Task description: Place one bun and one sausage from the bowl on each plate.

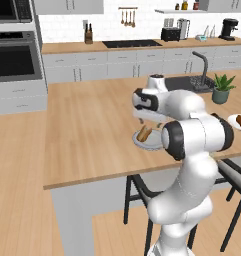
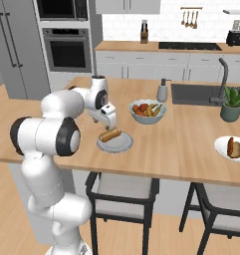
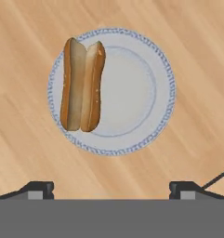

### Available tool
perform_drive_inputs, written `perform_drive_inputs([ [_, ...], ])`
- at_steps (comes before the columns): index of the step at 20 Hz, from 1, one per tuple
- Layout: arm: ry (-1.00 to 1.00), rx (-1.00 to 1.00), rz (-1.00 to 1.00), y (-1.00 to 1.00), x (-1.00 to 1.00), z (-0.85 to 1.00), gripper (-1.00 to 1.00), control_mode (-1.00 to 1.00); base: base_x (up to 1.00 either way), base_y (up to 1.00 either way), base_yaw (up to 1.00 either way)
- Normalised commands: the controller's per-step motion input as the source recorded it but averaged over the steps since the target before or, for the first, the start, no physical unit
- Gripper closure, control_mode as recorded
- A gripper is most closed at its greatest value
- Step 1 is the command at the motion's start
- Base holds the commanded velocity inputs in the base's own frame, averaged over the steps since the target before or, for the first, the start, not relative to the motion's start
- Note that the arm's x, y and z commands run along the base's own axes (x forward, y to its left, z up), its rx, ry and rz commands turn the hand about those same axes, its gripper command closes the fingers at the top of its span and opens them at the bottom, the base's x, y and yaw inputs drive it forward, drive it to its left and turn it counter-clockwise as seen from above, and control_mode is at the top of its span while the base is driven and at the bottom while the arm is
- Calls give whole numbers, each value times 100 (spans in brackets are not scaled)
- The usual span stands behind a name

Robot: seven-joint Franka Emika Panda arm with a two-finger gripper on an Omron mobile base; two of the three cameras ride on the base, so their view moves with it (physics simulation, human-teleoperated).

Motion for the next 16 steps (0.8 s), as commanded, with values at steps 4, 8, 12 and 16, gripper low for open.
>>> perform_drive_inputs([
  [4,-20,0,12,0,-100,67,-100,-100,0,0,0],
  [8,-17,0,11,6,-100,68,-100,-100,0,0,0],
  [12,-7,-2,8,26,-100,60,-100,-100,0,0,0],
  [16,-10,-1,2,9,-100,51,-100,-100,0,0,0],
])
